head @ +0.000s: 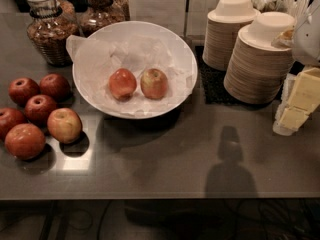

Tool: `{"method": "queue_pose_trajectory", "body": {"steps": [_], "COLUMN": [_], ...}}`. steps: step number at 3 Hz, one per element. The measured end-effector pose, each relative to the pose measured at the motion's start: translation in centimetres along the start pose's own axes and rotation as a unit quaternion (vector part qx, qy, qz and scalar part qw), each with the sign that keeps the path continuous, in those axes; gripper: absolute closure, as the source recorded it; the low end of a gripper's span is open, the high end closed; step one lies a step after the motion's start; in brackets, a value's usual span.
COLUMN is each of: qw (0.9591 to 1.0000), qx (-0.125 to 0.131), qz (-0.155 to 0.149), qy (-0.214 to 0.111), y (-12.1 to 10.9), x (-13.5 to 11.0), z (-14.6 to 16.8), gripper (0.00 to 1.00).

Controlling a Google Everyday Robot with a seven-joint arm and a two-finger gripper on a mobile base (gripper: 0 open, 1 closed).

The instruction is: Pick apple from white bowl

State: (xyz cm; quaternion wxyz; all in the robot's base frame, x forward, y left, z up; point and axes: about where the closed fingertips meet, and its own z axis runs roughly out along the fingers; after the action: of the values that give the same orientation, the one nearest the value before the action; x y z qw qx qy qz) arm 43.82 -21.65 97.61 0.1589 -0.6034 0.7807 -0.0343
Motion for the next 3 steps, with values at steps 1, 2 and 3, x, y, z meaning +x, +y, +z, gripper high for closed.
{"method": "queue_pose_trajectory", "body": {"steps": [1, 2, 3], "qw": [1.0000, 0.9993, 0.9978], "qx": [0.002, -0.007, -0.008], "qz": [-0.006, -0.018, -0.038], "qy": [-0.004, -0.031, -0.053], "y": [0.0, -0.2, -0.6], "x": [-0.9, -3.6, -6.2], "z": [0.3, 2.0, 3.2], "gripper": [0.00, 0.00, 0.00]}}
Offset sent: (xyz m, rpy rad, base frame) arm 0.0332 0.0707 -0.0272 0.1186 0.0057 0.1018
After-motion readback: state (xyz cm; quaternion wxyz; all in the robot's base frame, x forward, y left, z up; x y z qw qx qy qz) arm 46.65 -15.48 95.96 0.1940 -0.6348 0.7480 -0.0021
